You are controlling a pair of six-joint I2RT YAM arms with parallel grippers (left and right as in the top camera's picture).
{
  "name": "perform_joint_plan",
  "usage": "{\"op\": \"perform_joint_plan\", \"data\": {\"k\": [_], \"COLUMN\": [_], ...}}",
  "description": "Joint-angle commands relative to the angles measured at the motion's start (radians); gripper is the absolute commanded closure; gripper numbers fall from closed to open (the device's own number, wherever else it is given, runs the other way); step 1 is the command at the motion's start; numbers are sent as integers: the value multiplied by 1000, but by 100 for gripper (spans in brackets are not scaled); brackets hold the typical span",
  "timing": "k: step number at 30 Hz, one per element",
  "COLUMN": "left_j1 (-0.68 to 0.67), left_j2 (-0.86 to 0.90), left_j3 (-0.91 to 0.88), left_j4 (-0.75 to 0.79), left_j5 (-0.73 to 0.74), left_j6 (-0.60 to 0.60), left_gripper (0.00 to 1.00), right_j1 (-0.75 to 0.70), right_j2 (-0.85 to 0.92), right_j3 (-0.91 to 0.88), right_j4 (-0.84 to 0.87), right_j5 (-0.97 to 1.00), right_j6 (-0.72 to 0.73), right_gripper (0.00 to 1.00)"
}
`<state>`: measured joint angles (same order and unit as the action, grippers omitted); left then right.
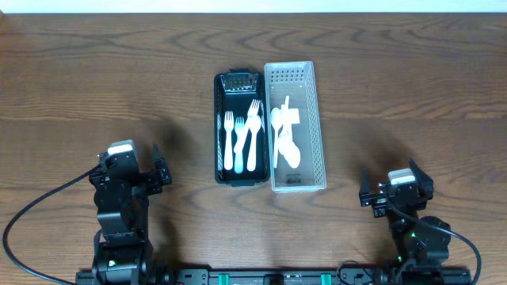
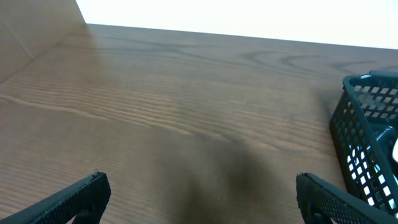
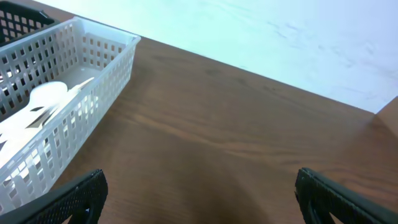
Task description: Pack container
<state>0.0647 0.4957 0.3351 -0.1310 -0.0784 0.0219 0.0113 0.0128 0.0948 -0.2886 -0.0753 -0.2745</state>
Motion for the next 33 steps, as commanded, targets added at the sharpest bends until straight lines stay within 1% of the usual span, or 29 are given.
{"op": "perform_joint_plan", "data": {"k": [1, 11, 14, 16, 18, 21, 22, 33], "left_j1": [2, 2, 2, 2, 2, 2, 2, 2], "left_j2": [-2, -2, -2, -2, -2, -2, -2, -2], "left_j3": [11, 11, 11, 11, 11, 11, 11, 11], "left_j4": [1, 1, 1, 1, 1, 1, 1, 1], "left_j5": [-5, -5, -5, -5, -5, -5, -5, -5], "left_j6": [-9, -9, -9, -9, -9, -9, -9, -9], "left_gripper": [2, 2, 2, 2, 2, 2, 2, 2], "right_j1": [9, 10, 10, 9, 8, 8, 8, 9], "right_j2": [-8, -8, -8, -8, -8, -8, -5, -7], "right_j3": [-6, -6, -9, -10, -16, -47, -47, -46], "right_j4": [1, 10, 159, 207, 174, 114, 119, 120], "right_j5": [-5, 18, 18, 29, 84, 151, 142, 146], "right_j6": [-18, -33, -37, -37, 6, 167, 189, 199], "right_gripper": [1, 1, 1, 1, 1, 1, 1, 1]}}
